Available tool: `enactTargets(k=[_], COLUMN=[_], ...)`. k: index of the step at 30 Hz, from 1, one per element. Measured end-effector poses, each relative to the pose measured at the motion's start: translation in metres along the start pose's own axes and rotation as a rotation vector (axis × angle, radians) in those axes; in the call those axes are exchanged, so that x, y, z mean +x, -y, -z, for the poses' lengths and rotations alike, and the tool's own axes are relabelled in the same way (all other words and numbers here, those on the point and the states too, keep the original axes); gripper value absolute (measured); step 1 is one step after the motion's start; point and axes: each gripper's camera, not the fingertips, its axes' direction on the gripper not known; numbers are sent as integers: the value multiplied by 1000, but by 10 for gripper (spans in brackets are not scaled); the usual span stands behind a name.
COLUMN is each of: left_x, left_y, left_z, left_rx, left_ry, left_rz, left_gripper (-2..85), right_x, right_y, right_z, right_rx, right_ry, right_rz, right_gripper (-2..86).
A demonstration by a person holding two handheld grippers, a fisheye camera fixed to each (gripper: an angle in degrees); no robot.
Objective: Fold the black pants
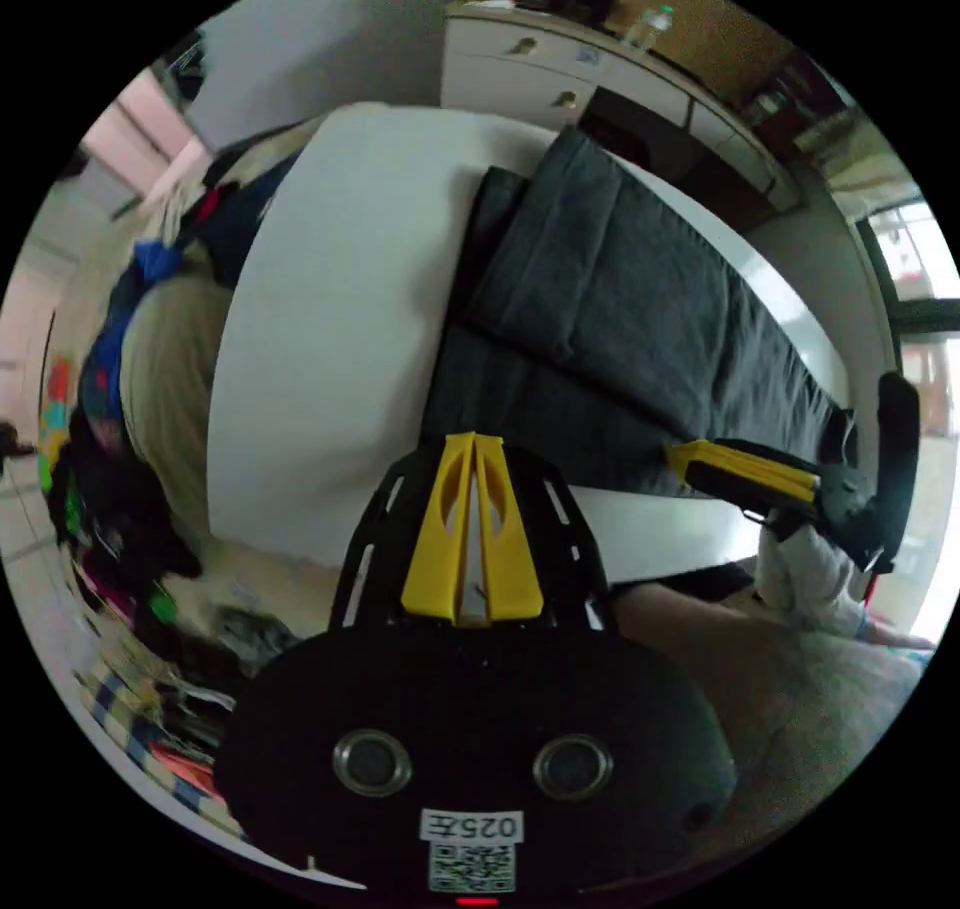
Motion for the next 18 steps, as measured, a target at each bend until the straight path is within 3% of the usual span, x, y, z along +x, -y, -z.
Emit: enactTargets(k=[4,8,14,18], left_x=[-37,-42,-29,-28], left_y=[-45,-51,-31,-31], left_z=[27,70,65,76], left_rx=[-55,149,60,78], left_ry=[-199,-429,-472,-487], left_rz=[276,395,437,529], left_gripper=[5,65,78,71], right_x=[-16,-34,-78,-89], right_y=[3,21,31,42], right_z=[-28,-34,-28,-67], right_rx=[-141,-222,-69,-83], right_ry=[102,179,-125,-256], right_rz=[149,278,421,389], right_gripper=[23,157,167,132])
